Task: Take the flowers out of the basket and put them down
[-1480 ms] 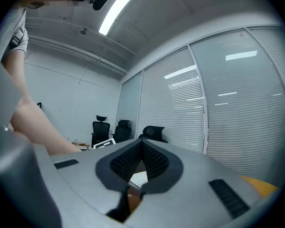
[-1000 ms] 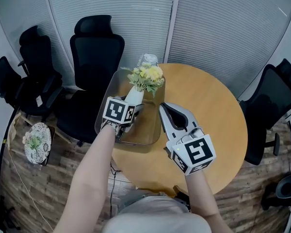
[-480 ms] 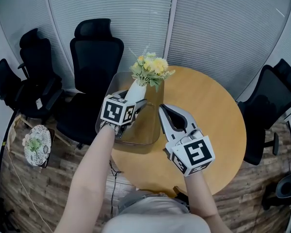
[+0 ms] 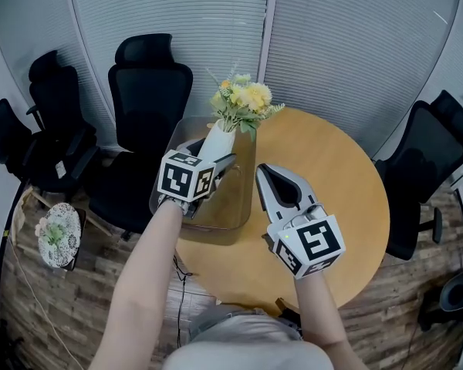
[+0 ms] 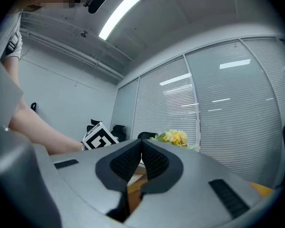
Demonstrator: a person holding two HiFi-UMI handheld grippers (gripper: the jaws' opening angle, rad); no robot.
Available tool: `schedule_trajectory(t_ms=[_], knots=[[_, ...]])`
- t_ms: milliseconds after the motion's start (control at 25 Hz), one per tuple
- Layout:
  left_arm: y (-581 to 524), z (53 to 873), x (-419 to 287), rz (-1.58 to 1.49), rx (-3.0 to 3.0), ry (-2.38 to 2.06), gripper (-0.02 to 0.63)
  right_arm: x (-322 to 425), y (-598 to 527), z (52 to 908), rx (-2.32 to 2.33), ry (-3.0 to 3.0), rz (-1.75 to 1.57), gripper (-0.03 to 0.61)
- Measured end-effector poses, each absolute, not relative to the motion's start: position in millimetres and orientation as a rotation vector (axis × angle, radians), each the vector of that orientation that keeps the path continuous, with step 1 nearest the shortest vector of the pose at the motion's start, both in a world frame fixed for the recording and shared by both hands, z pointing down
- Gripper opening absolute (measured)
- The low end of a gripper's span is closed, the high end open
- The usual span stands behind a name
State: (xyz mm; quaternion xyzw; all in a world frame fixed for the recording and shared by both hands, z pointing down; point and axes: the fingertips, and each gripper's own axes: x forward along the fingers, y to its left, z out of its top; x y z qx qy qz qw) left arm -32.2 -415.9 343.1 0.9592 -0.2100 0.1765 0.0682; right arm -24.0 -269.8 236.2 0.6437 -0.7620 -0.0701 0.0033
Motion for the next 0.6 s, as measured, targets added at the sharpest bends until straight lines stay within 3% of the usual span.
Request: schedule_trajectory(t_ms=[600], knots=[[-361.4,297.3,12.9,0.399,2.968,-0.575,0.367,18.9,-223.2,221.0,2.051,-2.436,-0.199,0.025]])
